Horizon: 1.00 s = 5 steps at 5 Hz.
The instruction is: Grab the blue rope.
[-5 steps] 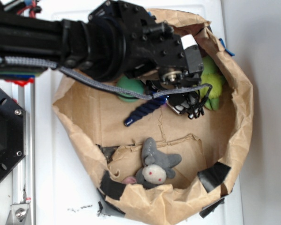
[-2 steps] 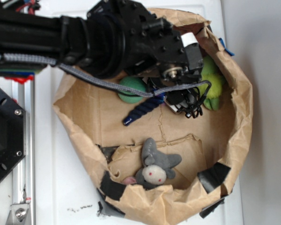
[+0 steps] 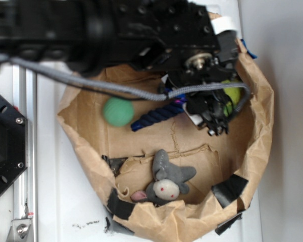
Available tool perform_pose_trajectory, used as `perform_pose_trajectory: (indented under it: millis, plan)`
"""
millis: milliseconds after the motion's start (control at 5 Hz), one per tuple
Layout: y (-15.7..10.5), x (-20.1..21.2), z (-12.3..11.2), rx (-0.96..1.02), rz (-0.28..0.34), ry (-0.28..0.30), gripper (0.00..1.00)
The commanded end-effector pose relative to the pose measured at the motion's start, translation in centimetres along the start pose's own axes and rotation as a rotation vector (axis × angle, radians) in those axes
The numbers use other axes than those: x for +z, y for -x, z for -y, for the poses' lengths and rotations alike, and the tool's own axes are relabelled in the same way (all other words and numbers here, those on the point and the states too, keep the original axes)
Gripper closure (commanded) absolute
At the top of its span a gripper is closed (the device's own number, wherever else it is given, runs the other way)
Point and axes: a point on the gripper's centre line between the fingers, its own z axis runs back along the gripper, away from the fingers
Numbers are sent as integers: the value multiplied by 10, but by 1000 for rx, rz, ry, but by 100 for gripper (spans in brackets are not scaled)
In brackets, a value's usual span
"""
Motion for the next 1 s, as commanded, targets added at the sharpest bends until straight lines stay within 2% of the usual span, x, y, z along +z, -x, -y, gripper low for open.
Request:
perform_pose_trajectory:
  millis: [0,200,400,600,800]
  plan:
    - [1,86,12,-140,55,-24,100]
    - [12,102,3,-161,33,-64,100]
    - [14,102,-11,-176,45,-130,100]
    - [15,101,-16,-191,30,-126,100]
    - [16,102,-16,-182,47,-115,100]
